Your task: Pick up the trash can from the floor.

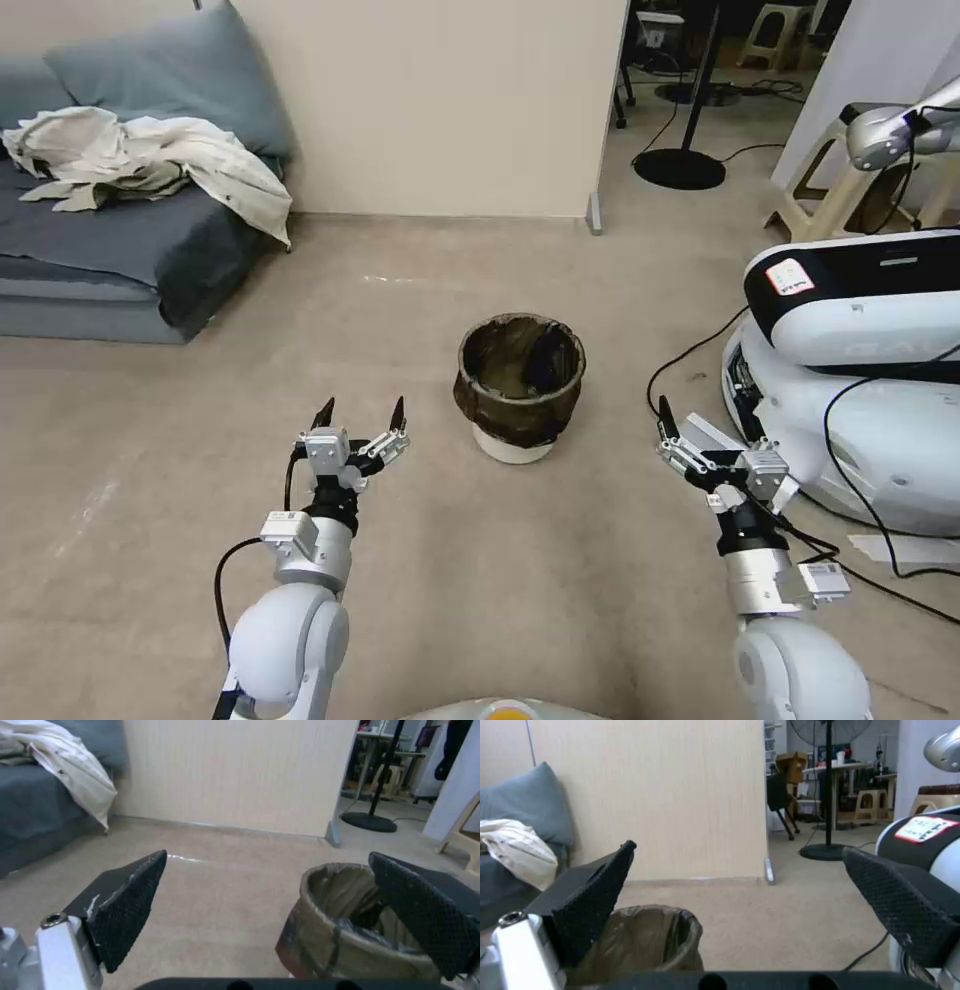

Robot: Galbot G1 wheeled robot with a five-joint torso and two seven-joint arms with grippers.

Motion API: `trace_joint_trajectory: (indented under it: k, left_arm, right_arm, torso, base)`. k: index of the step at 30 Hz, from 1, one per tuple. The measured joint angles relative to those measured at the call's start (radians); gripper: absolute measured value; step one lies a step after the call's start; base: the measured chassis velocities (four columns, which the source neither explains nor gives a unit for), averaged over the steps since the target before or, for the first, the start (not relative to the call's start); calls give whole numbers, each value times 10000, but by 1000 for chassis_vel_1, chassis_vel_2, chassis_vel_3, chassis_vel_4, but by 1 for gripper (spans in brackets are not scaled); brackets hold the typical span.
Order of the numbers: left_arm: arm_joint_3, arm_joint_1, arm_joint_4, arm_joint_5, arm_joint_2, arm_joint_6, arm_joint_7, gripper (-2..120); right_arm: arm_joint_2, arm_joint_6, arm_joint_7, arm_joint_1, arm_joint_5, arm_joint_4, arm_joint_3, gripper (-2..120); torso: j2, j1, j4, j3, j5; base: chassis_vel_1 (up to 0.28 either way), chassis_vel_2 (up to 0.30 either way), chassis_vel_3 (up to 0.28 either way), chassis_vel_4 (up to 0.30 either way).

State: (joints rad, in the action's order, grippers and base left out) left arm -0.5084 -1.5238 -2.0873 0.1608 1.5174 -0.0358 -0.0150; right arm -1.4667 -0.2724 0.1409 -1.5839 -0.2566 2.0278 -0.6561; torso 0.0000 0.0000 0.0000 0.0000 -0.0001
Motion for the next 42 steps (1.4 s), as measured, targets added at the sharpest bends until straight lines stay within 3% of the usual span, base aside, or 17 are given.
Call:
trace_joint_trajectory:
  k: [25,32,42]
  left_arm:
    - [35,-19,96,4,4,68,-12,100]
    - [45,-1,146,14,-25,81,-12,100]
    - [264,278,127,639,-509,-200,-73,100]
  right_arm:
    - [3,-33,-12,-46,25,19,-16,100]
    - [-29,-436,214,10,117,-108,-16,100]
    - [-159,-550,268,-26,173,-179,19,100]
  torso:
    - [0,-1,0,0,1]
    - [0,0,1,1,0]
    - [0,-1,1,0,0]
  base:
    - [-128,124,127,-128]
    - [-83,89,80,-102]
    - [0,0,0,0]
